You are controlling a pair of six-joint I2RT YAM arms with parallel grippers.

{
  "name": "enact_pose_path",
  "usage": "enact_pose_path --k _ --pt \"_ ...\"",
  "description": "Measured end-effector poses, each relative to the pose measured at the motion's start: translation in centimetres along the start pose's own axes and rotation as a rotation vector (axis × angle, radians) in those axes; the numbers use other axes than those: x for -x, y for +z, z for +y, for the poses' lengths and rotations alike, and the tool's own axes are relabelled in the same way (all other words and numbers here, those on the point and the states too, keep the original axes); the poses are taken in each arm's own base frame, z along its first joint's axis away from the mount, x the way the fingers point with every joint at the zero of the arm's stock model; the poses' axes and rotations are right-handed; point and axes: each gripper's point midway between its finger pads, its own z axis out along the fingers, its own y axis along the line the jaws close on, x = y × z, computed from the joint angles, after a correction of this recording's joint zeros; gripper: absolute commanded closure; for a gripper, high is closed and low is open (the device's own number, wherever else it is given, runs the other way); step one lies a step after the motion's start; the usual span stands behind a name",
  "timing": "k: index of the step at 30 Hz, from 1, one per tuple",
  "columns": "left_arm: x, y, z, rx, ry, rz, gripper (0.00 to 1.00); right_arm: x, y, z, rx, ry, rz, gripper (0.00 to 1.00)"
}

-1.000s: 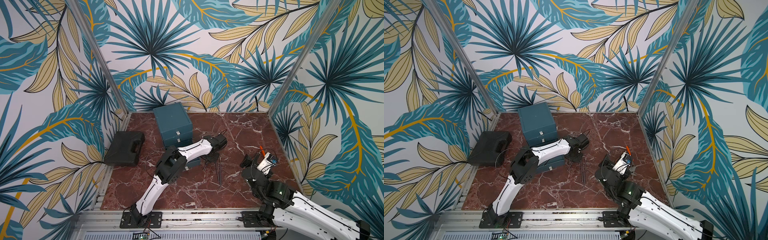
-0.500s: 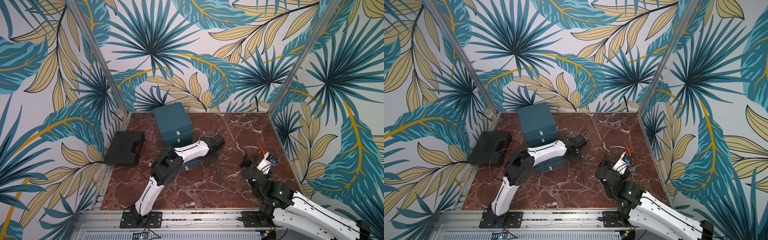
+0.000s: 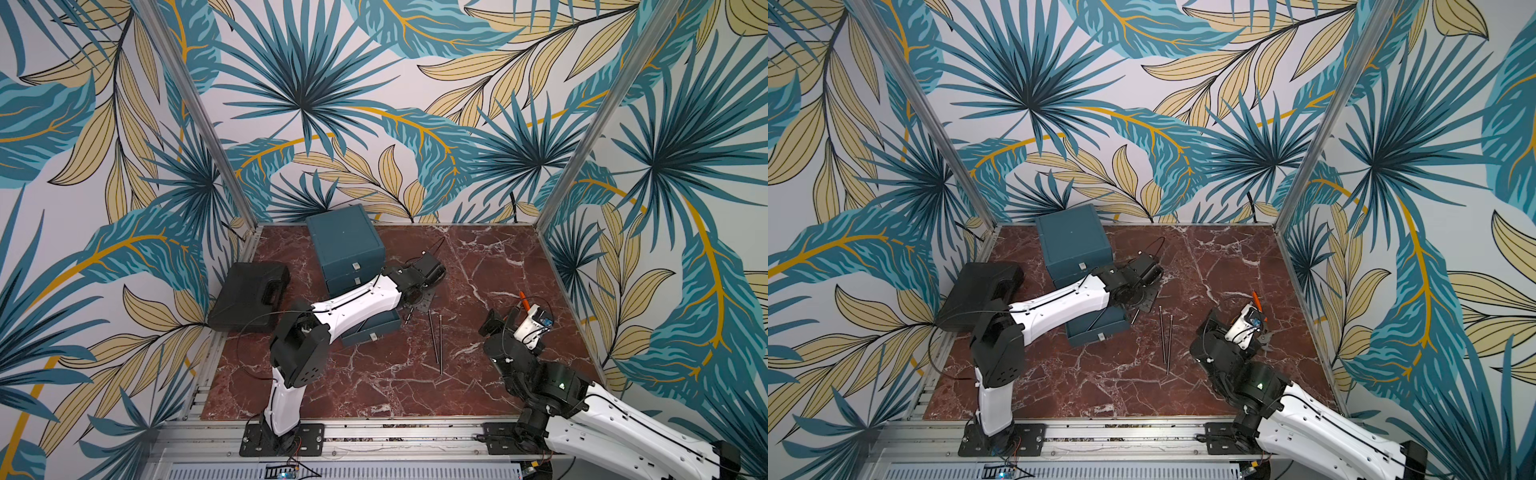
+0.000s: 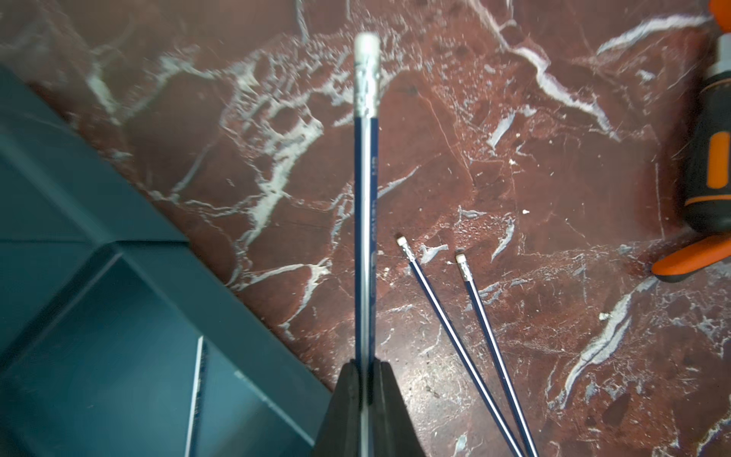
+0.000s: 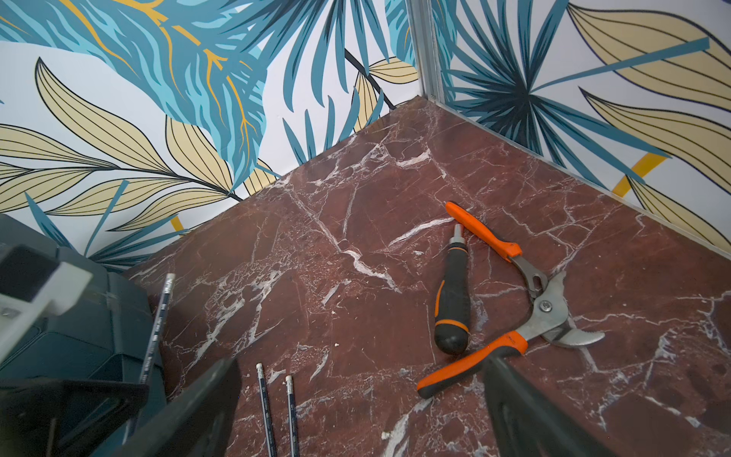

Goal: Please place the pencils in the drawer according to their color
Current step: Pick up the pencil from the center of the board, then place the pencil in the drawer.

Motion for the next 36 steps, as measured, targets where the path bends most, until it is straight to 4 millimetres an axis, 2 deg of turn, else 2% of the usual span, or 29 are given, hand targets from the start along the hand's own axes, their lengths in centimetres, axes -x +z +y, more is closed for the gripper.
enact_pose_path --k 6,11,19,22,28,36 --pt "0.1 -4.1 3.2 0.064 -0.01 -0.088 1.0 0.0 0.0 0.0 0.001 -0.002 0.0 0.0" --pt "-1.5 -5.6 5.7 0.111 0.012 -0.114 1.0 0.2 -0.1 0.1 0.003 -0.001 -0.002 0.0" --pt "-5.4 -5.4 8.6 0.157 0.103 -0.08 1.0 0.8 -0.2 0.8 0.011 0.007 -0.002 0.01" --pt "-6.3 -5.1 9.9 0.17 0.119 -0.07 1.0 0.9 -0.2 0.9 0.013 0.004 0.002 0.01" --pt "-7.2 -4.5 12.2 0.183 0.124 -0.048 1.0 0.5 -0.1 1.1 0.014 -0.01 0.016 0.0" --pt "-8.2 -3.4 12.8 0.168 0.131 -0.013 1.0 0.0 0.1 1.4 0.007 -0.032 0.031 0.01"
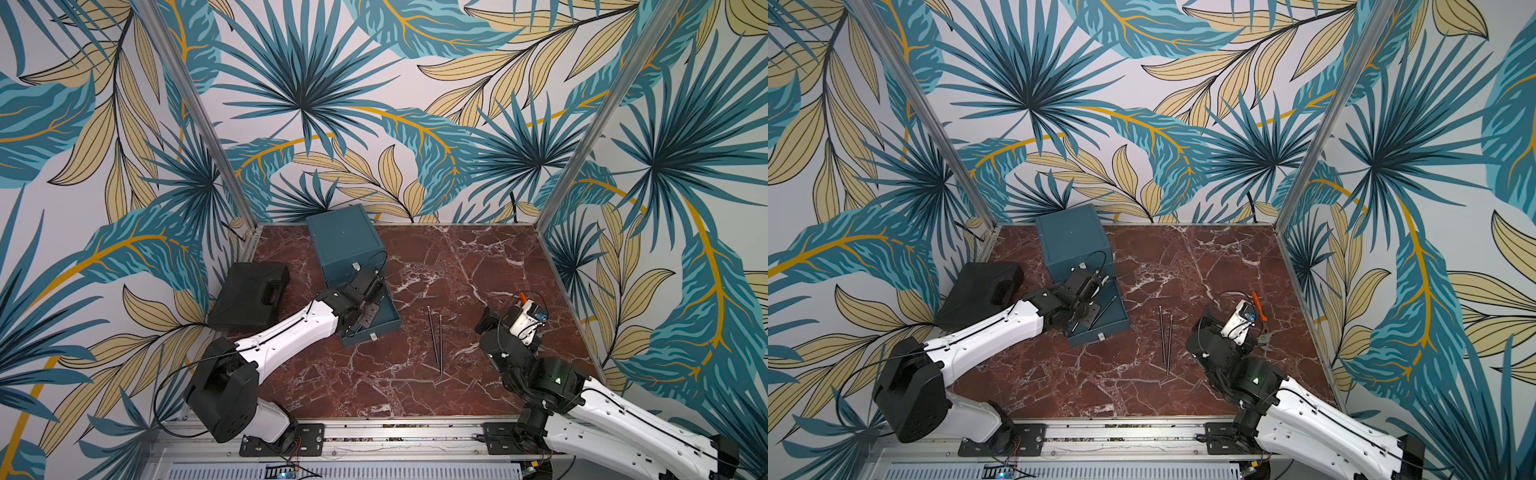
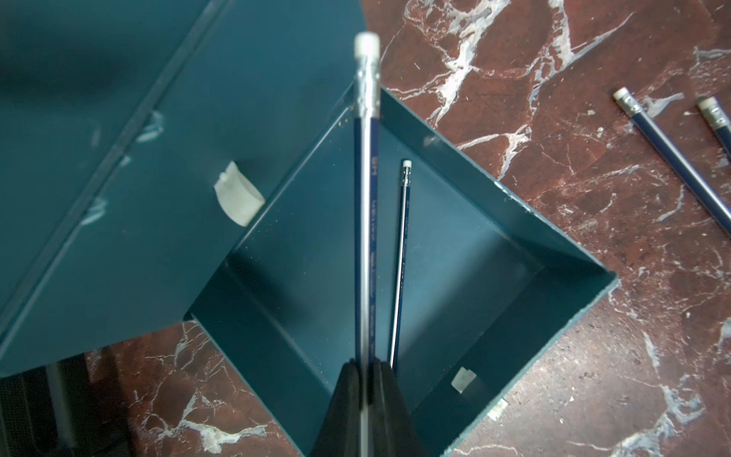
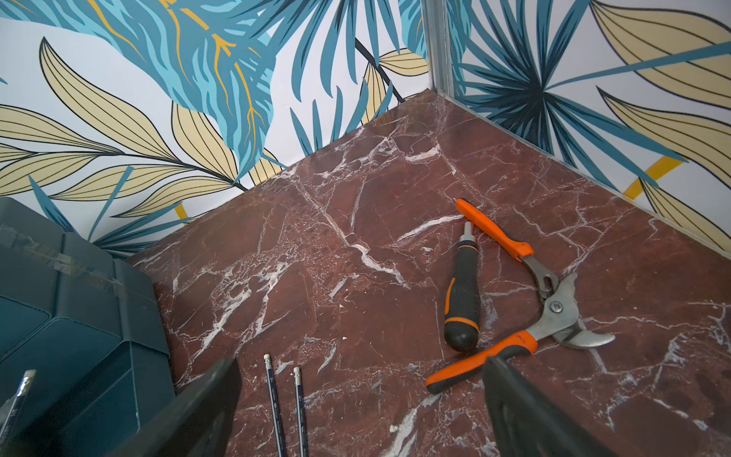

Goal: Please place the pencils in the drawer according to their color
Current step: Place the pencil in the drawer.

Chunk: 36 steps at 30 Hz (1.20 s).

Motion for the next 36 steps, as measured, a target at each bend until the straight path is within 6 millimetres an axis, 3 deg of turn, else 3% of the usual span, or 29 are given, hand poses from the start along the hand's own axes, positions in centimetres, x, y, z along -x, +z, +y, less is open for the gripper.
enact_pose_path --k 14,18,25,36 --pt "-2.3 3.8 -0.6 0.006 0.033 0.118 1.0 -0.7 0.3 0.5 -0.004 -0.022 0.024 0.0" --pt "-2.8 4.7 -0.6 0.013 0.038 0.142 0.95 -1.1 0.4 0.6 -0.005 -0.035 0.037 0.01" --pt "-2.9 5.0 -0.6 0.018 0.032 0.146 0.9 -1.8 0.6 1.0 -0.004 -0.055 0.065 0.01" --pt "-2.6 5.0 -0.2 0.041 0.001 0.135 0.74 -2.7 0.9 1.2 -0.009 -0.081 0.095 0.01"
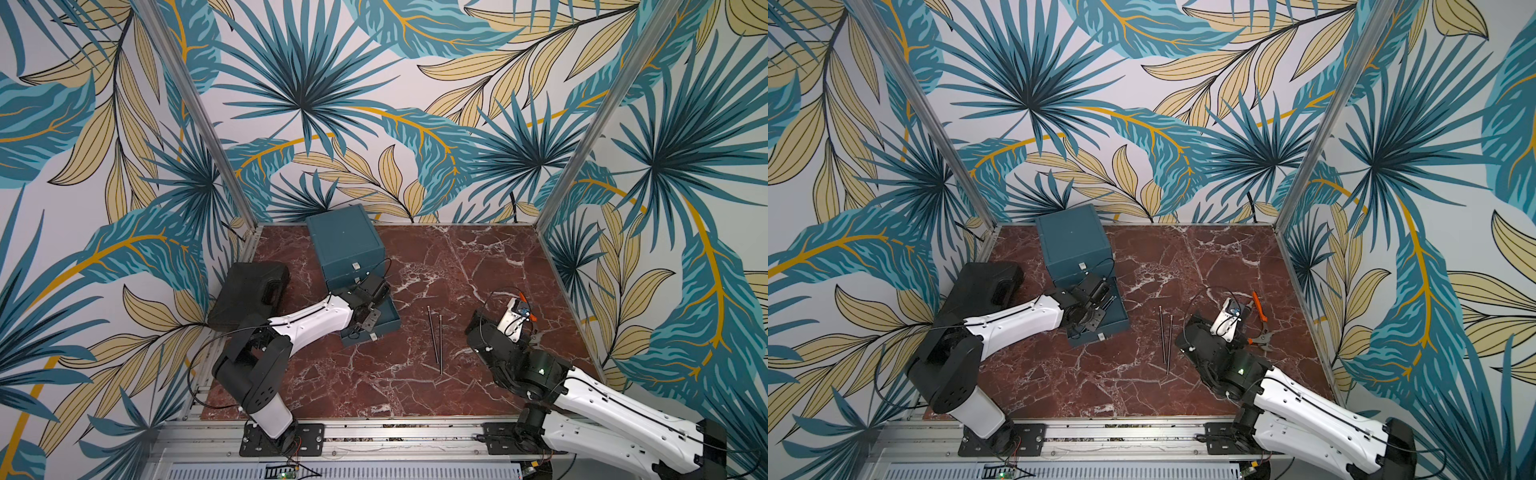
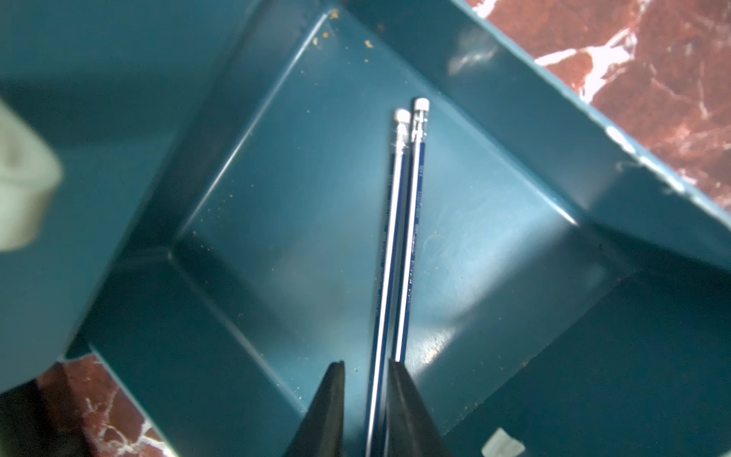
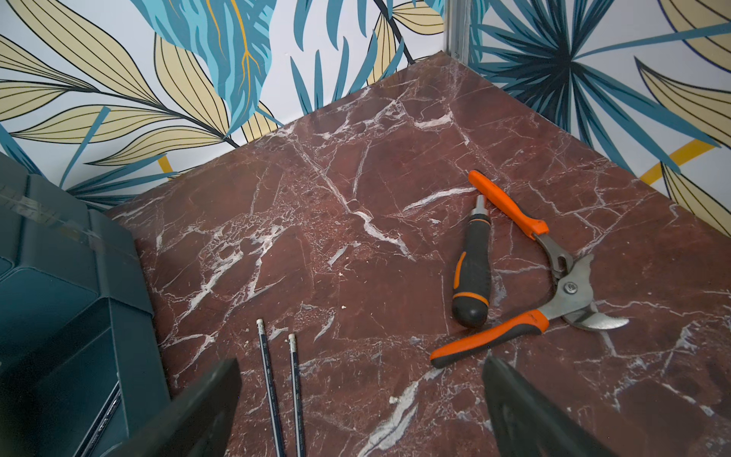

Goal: Please place the pencils in the drawer according to their color
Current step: Place the pencil in the drawer.

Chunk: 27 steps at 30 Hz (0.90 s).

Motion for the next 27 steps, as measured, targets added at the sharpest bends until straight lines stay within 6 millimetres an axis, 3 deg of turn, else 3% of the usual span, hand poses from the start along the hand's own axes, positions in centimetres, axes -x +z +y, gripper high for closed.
enact_pose_path --k 4,7,14,20,27 --pt "0.2 -0.3 0.1 -0.001 -0.018 -0.01 0.67 -0.3 0.2 0.2 -0.003 -0.012 0.014 0.0" --pt "0.9 -1.5 0.3 -0.01 -0.048 -0.05 0.56 -0.4 0.3 0.6 -0.003 -0.027 0.031 0.01" --pt "3.3 -7.6 1.3 -0.08 -0.17 -0.27 0.31 -1.6 1.0 2.5 0.006 -0.097 0.119 0.01" --pt "3.1 -11.8 2.6 -0.125 -0.286 -0.449 0.0 -4.0 1.8 4.4 0.025 -0.179 0.247 0.05" --pt "1.5 -13.9 4.7 -0.113 -0.427 -0.62 0.0 -8.2 3.1 6.0 0.041 -0.262 0.457 0.16"
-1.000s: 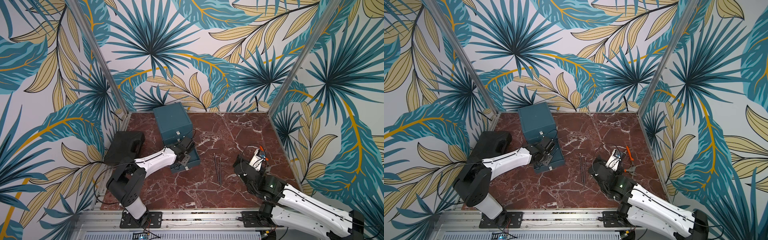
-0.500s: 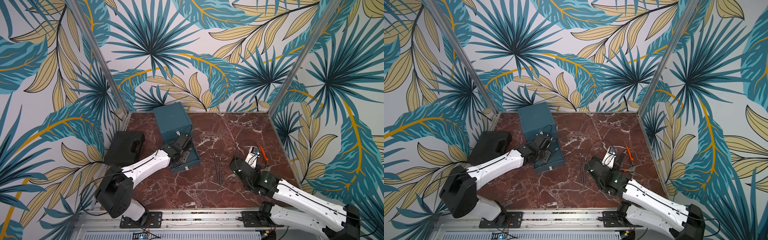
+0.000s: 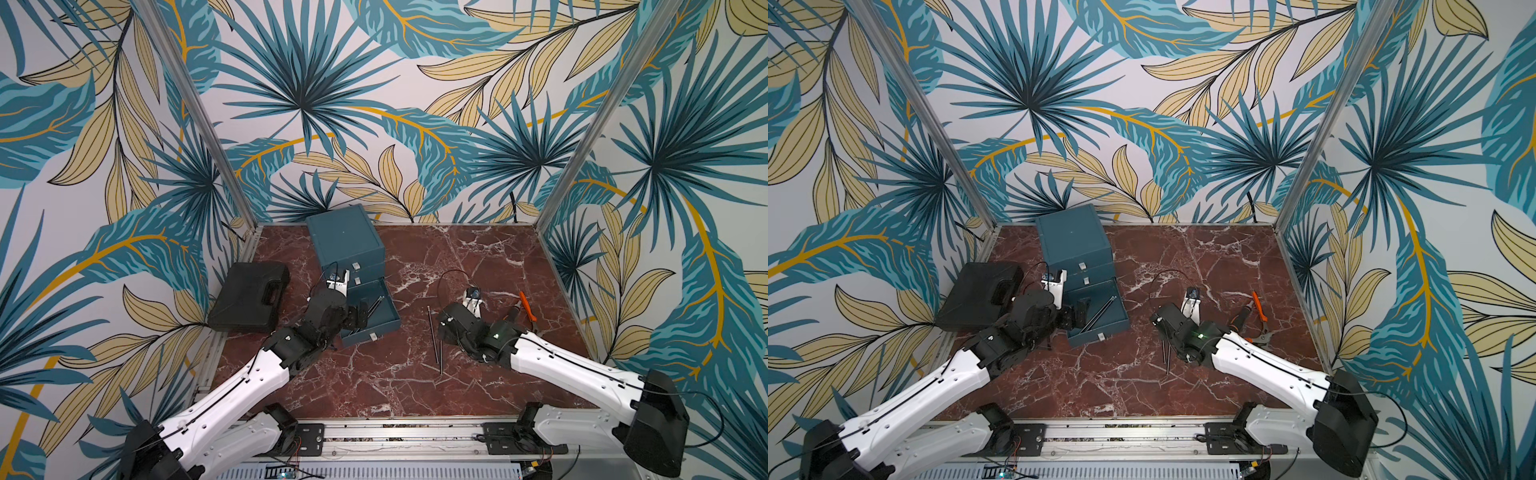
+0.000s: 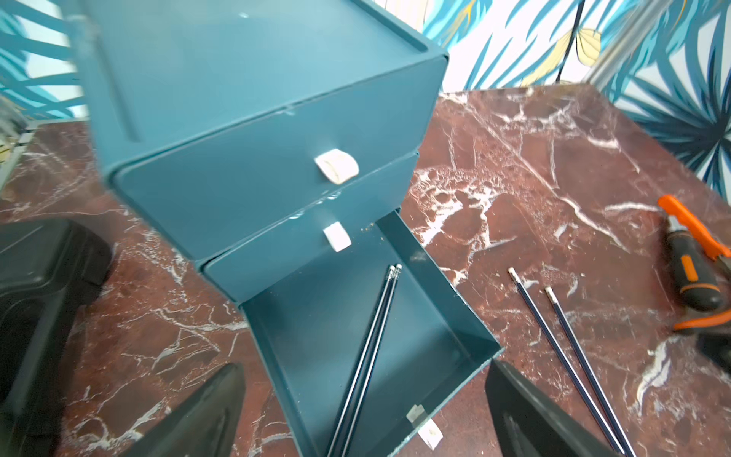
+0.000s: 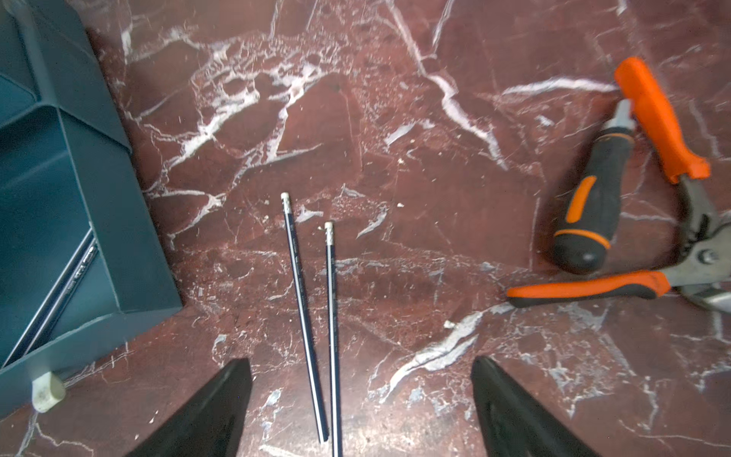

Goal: Please place the pencils in the drawer according to their color
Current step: Place the pencil in the drawer, then pick up the pencil from the center of the board.

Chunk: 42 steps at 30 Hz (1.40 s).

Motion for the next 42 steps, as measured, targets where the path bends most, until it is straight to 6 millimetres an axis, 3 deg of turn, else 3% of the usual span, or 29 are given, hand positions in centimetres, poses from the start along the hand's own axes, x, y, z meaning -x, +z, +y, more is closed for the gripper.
enact_pose_path --k 7,18,29,42 --pt "0.8 -1.9 2.9 0.083 -0.114 -0.141 0.0 -2.8 3.2 0.6 -0.004 -0.022 0.206 0.31" --pt "1.5 -4.6 6.4 0.188 -0.228 -0.307 0.0 -5.7 6.0 0.8 -0.021 -0.059 0.381 0.51" --pt "1.6 -4.9 7.3 0.228 -0.247 -0.326 0.0 -6.7 6.7 1.3 -0.007 -0.079 0.435 0.69" --pt "0.9 -4.6 7.8 0.25 -0.262 -0.321 0.0 -7.6 7.9 1.8 0.005 -0.085 0.474 0.83"
